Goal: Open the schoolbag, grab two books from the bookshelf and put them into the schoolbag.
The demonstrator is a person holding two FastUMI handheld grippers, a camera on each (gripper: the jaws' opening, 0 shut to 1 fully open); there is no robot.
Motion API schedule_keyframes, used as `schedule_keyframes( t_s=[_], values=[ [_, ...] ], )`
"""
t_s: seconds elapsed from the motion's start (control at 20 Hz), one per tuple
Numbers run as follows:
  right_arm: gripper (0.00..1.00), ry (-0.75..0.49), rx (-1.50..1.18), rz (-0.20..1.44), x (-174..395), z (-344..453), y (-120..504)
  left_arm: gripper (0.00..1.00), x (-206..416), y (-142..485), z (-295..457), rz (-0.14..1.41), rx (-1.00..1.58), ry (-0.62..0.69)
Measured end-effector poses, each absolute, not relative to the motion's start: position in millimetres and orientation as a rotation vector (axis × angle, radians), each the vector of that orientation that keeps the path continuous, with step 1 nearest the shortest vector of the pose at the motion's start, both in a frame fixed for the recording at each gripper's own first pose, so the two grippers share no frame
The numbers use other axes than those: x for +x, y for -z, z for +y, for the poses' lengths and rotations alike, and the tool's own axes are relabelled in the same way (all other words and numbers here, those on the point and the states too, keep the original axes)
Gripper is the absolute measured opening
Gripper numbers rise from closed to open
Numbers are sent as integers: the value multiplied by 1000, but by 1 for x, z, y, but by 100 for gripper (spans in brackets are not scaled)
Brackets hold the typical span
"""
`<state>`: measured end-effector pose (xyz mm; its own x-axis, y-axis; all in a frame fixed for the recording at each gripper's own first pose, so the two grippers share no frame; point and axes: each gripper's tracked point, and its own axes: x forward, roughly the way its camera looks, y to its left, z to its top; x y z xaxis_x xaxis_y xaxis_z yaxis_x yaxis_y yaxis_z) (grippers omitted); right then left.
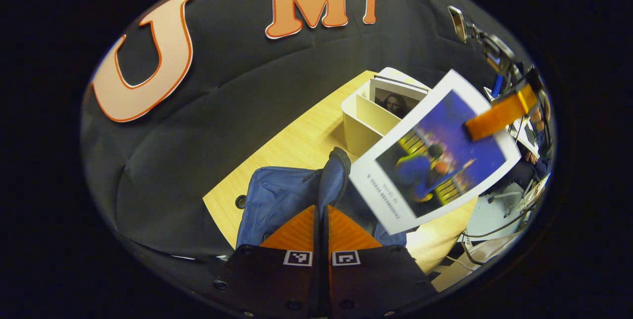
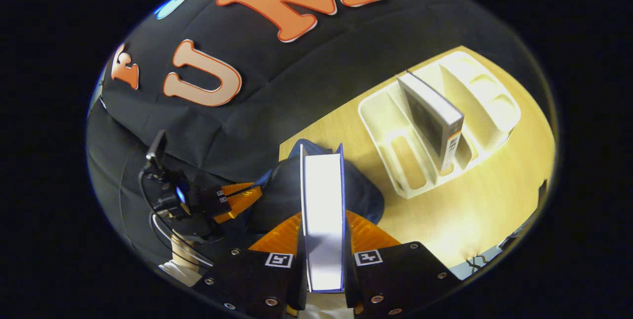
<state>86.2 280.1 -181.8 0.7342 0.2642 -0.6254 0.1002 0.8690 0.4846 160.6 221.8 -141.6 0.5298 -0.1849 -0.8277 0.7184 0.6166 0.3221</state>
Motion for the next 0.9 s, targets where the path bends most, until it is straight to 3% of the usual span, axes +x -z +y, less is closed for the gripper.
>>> schedule_keyframes(
  t_s=[0.3, 0.6, 0.65, 0.7, 0.9],
  values=[
    [30, -29, 714, 722, 133, 316, 278, 1, 155, 142, 212, 852, 732, 612],
    [30, -14, 888, 626, 180, 365, 317, 1, 146, 137, 201, 829, 785, 643],
    [41, 1, 896, 597, 187, 371, 321, 1, 144, 136, 196, 826, 778, 656],
    [30, 16, 890, 577, 195, 375, 323, 1, 143, 136, 194, 827, 781, 660],
    [32, 18, 896, 653, 202, 393, 342, 1, 144, 136, 196, 827, 792, 677]
  ],
)
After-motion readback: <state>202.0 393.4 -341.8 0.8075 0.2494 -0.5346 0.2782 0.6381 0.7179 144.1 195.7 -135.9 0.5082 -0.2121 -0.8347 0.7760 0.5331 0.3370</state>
